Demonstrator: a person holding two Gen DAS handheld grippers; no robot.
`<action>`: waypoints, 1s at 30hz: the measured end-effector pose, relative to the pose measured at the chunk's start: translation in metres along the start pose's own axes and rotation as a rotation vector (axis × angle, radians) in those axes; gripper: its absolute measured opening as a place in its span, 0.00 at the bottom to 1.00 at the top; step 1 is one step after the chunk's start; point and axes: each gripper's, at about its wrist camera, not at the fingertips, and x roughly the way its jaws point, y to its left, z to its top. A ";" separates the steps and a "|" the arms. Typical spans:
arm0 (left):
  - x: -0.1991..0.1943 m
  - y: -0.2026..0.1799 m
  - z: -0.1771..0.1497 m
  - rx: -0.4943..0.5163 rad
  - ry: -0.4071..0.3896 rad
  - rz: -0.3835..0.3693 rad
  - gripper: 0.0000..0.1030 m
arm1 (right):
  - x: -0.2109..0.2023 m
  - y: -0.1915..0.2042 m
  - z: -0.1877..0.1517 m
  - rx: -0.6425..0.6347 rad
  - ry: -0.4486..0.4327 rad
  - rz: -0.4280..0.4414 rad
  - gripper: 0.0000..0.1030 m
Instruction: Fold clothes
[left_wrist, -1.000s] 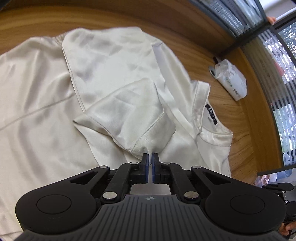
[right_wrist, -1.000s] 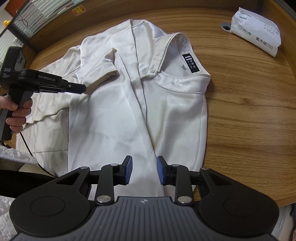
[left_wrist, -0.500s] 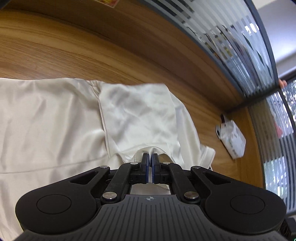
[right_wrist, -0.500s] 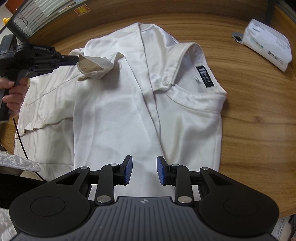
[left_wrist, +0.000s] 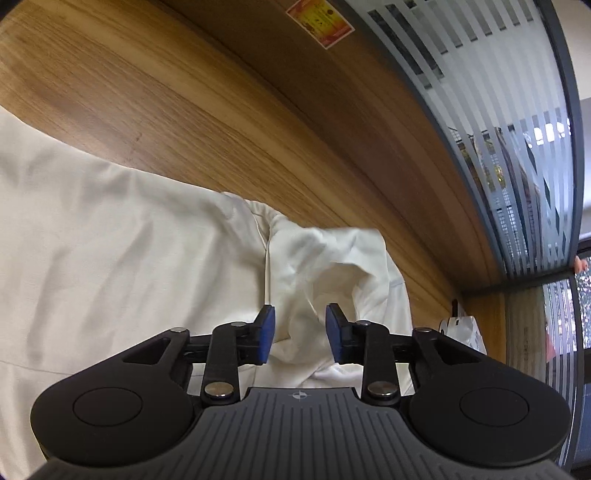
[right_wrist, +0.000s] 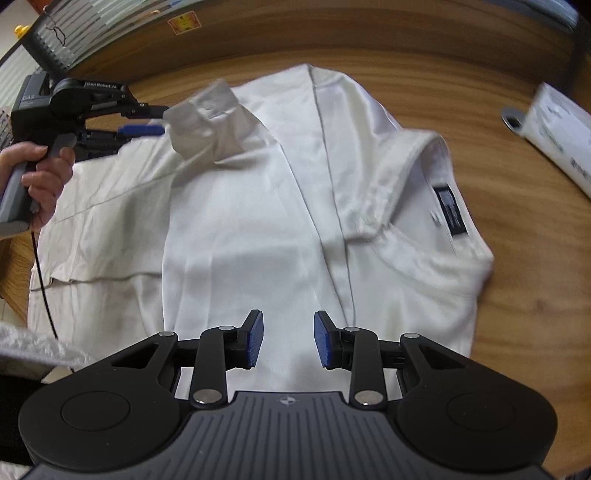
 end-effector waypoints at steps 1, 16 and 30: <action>0.000 0.000 -0.001 0.018 0.012 -0.005 0.37 | 0.003 0.001 0.007 -0.011 -0.004 0.003 0.34; 0.044 -0.005 0.001 0.072 0.094 -0.011 0.38 | 0.070 0.005 0.100 -0.126 -0.023 0.026 0.36; 0.039 -0.013 -0.003 0.143 0.098 -0.026 0.03 | 0.116 0.005 0.123 -0.119 0.018 0.036 0.04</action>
